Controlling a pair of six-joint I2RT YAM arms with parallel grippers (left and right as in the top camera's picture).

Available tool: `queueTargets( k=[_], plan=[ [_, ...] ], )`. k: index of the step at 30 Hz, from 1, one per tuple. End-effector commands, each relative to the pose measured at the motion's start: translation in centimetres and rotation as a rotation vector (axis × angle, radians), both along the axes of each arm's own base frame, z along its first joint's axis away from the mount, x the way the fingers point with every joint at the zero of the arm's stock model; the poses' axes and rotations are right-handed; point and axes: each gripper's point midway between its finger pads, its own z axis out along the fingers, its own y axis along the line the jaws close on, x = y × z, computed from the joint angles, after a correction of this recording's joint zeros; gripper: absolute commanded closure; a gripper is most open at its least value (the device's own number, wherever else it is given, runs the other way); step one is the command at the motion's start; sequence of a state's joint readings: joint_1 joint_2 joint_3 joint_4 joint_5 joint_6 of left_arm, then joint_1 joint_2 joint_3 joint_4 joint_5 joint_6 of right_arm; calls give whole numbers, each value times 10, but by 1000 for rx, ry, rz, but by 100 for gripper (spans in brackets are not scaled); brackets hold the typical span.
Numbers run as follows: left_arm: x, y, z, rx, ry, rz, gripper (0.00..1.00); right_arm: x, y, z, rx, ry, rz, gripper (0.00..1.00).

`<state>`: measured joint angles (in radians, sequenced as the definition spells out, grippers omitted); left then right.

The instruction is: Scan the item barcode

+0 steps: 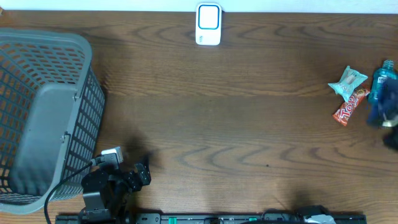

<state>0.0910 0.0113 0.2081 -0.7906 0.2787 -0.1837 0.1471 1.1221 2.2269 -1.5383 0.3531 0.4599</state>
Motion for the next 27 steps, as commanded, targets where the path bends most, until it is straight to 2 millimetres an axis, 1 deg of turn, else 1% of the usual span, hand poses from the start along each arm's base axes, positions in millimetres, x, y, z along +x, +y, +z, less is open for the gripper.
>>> queueTargets(
  k=[1,4,6,9,14,16,18,19,21,23,24,25,27],
  plan=[
    [-11,0,-15,-9,74,5,2,-25,-2,3,-44,-19,34,1],
    [-11,0,-15,-8,74,5,2,-38,-4,-2,-54,-16,38,1],
    [-11,0,-15,-8,74,5,2,-39,-4,-9,-81,11,49,1],
    [-11,0,-15,-8,74,5,2,-36,-4,-22,-97,41,54,1],
    [-11,0,-15,-8,74,5,2,-16,-2,-43,-91,0,45,1],
    [-11,0,-15,-8,74,5,2,-5,0,-56,-83,-35,47,1],
    [-11,0,-15,-8,74,5,2,6,3,-74,-74,-62,54,1],
    [-11,0,-15,-8,74,5,2,13,6,-89,-66,-74,66,1],
    [-11,0,-15,-8,74,5,2,21,9,-109,-59,-89,73,1],
    [-11,0,-15,-8,74,5,2,30,7,-137,-58,-109,61,1],
    [-11,0,-15,-8,74,5,2,33,7,-145,-58,-117,58,1],
    [-11,0,-15,-8,74,5,2,40,6,-162,-55,-158,48,1],
    [-11,0,-15,-8,74,5,2,46,5,-177,-53,-217,38,1]
  ],
)
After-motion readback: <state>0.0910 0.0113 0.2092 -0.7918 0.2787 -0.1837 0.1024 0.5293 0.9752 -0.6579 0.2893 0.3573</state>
